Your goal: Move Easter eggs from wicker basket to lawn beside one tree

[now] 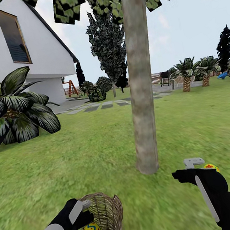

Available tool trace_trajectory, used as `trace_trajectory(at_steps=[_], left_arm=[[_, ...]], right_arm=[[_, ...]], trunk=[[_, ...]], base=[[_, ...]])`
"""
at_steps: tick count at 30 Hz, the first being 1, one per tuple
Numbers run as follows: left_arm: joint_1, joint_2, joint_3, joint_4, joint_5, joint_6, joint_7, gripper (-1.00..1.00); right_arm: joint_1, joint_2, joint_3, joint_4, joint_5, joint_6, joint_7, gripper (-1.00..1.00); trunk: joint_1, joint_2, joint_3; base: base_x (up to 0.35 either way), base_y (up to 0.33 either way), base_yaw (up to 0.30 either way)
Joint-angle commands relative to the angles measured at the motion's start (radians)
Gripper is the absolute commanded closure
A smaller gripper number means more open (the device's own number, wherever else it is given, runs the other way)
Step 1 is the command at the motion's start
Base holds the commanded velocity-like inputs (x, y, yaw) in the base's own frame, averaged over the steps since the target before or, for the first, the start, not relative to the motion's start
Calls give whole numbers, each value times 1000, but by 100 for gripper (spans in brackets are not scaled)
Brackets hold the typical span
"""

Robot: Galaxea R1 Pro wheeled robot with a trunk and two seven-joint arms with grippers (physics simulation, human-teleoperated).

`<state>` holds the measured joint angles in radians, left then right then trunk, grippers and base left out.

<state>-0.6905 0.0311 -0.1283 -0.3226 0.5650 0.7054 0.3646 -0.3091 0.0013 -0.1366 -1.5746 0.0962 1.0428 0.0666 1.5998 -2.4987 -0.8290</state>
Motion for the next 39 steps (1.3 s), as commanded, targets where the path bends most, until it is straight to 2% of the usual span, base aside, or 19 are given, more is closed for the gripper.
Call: trace_trajectory(at_steps=[1,16,39], left_arm=[[-3,1,-7,-2,11,6,8,-100],[-60,2,-7,-1,9,41,14,-100],[-63,10,-7,2,8,42,15,-100]], right_arm=[[-1,0,0,-1,10,4,7,-100],[-1,0,0,-1,11,4,7,-100],[-1,0,1,2,11,4,7,-100]], trunk=[[1,-1,-5],[7,-5,-63],[18,-10,-152]], base=[[0,0,0],[0,0,0],[0,0,0]])
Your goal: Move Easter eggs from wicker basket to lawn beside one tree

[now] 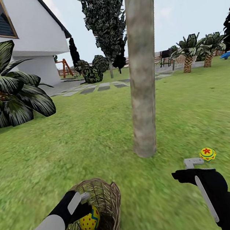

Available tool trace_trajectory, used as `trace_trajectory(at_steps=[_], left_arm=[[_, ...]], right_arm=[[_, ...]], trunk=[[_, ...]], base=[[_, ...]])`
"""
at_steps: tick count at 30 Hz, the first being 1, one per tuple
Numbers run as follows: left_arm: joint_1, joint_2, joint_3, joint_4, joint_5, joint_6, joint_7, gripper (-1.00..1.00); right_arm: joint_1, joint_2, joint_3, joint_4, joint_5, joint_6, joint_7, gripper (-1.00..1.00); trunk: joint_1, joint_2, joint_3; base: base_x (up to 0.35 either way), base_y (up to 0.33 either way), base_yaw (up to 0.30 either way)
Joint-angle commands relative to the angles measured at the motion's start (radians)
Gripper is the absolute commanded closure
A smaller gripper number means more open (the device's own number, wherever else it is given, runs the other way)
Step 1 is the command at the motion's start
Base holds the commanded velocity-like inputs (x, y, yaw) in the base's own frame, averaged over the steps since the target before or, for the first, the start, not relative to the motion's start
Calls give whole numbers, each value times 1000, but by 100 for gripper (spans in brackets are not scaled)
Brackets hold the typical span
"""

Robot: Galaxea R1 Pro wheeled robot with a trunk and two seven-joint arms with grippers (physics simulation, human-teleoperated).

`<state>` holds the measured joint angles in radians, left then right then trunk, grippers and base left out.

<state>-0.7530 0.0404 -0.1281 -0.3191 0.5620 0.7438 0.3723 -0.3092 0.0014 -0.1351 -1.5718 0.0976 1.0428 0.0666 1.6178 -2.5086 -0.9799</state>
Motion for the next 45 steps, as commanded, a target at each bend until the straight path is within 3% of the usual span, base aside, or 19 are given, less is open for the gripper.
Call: trace_trajectory(at_steps=[1,20,26,37,41,45], left_arm=[[0,0,-8,-2,10,3,7,-100],[1,-1,-10,-4,12,-11,-1,-100],[0,-4,-10,-7,11,-32,-1,-100],[0,-7,-11,-98,10,-40,3,-100],[0,-5,-11,-140,10,-41,1,-100],[0,-5,-11,-163,10,-43,0,-100]], right_arm=[[-1,0,0,-1,10,4,7,-100],[-1,0,0,2,11,4,7,-100],[-1,0,0,2,11,4,7,-100],[-1,0,1,3,11,4,7,-100],[-1,0,1,3,11,4,7,-100],[-1,0,2,3,11,4,7,-100]], trunk=[[0,-1,-5],[9,-5,-78],[9,-5,-78],[9,-5,-78],[11,-6,-94],[11,-6,-94]], base=[[0,0,0],[0,0,0],[0,0,0],[0,0,0],[0,0,0],[0,0,0]])
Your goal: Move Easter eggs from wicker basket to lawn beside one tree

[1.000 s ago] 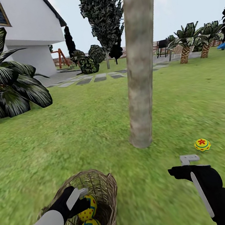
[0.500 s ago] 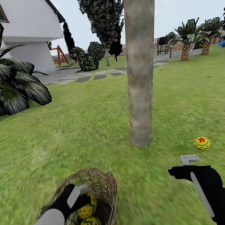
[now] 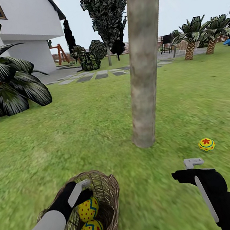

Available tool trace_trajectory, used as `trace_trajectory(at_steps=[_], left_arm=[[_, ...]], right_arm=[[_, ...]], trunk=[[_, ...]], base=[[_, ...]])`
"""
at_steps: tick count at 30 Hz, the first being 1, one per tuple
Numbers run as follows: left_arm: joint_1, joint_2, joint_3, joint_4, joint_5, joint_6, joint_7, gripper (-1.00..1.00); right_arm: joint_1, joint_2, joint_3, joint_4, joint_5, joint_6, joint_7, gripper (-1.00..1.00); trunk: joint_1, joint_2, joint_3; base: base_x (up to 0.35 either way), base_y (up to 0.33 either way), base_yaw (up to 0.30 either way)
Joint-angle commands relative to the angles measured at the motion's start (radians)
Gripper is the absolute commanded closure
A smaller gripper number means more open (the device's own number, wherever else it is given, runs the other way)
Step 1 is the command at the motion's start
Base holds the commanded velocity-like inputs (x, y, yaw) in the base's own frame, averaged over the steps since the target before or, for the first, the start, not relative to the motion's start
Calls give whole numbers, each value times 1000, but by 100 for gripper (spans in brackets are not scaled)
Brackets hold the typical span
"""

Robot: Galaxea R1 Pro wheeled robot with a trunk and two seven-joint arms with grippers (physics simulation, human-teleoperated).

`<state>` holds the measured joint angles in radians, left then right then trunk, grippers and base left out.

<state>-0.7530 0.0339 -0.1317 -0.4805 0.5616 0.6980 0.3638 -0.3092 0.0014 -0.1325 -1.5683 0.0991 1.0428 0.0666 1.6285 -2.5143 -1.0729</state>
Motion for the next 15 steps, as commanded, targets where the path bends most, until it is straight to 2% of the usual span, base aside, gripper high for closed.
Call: trace_trajectory(at_steps=[1,5,9,15], left_arm=[[-1,2,-7,-11,11,-3,7,-100],[0,4,-7,-26,11,-14,6,-100],[-1,5,-7,-35,11,-22,6,-100],[0,6,-5,-39,11,-42,6,-100]], right_arm=[[-1,0,0,-1,10,4,7,-100],[-1,0,0,-1,10,4,7,-100],[-1,0,0,0,10,4,7,-100],[-1,1,1,0,10,4,7,-100]], trunk=[[0,0,-1],[0,0,-1],[2,-1,-16],[2,-1,-16]], base=[[0,0,0],[0,0,0],[0,0,0],[0,0,0]])
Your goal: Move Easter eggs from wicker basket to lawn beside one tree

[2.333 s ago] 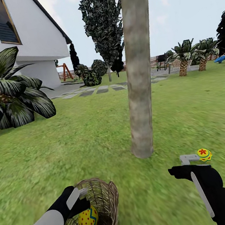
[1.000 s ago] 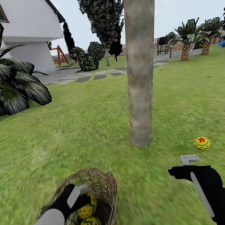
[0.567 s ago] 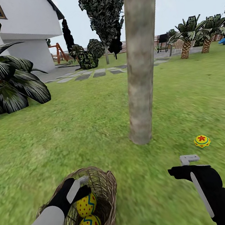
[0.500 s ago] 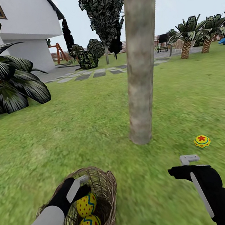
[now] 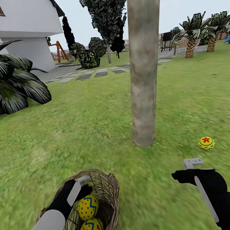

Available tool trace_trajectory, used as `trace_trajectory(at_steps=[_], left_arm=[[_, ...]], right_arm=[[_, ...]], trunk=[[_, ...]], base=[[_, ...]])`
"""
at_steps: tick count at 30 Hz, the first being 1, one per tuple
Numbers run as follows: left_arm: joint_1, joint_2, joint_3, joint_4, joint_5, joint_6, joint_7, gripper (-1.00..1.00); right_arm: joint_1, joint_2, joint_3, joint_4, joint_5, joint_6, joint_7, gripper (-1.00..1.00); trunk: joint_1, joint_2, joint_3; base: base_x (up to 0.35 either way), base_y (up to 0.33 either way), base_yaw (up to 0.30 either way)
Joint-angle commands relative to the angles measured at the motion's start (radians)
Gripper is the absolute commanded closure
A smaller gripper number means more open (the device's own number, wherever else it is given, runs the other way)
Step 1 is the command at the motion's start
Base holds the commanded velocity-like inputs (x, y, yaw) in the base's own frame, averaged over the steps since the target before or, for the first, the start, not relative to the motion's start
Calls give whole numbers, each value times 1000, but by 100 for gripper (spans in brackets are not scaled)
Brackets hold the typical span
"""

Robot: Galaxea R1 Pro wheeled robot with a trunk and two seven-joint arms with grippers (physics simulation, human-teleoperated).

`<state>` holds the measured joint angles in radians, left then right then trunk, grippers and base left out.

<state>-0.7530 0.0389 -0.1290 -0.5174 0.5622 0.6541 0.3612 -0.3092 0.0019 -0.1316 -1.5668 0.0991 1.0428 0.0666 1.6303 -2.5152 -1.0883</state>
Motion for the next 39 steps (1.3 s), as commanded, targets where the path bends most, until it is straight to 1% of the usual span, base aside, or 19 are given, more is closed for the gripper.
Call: trace_trajectory(at_steps=[1,9,16,26,31,39], left_arm=[[0,2,-7,-2,11,-1,8,-100],[0,2,-6,-2,11,-21,7,-100],[0,1,-6,-2,11,-23,7,-100],[0,2,-6,-2,12,-23,7,-100],[0,2,-6,-3,12,-24,7,-100],[1,3,-3,-7,12,-32,7,-100]], right_arm=[[-1,0,0,-1,10,4,7,-100],[-1,0,0,-1,11,4,7,-100],[-1,0,0,-1,11,4,7,-100],[-1,2,0,0,11,4,7,-100],[-1,3,0,0,11,4,7,-100],[-1,5,0,1,11,4,7,-100]], trunk=[[0,-1,-5],[0,-1,-5],[3,-2,-32],[3,-2,-32],[6,-3,-51],[6,-3,-51]], base=[[0,0,0],[0,0,0],[0,0,0],[0,0,0],[0,0,0],[0,0,0]])
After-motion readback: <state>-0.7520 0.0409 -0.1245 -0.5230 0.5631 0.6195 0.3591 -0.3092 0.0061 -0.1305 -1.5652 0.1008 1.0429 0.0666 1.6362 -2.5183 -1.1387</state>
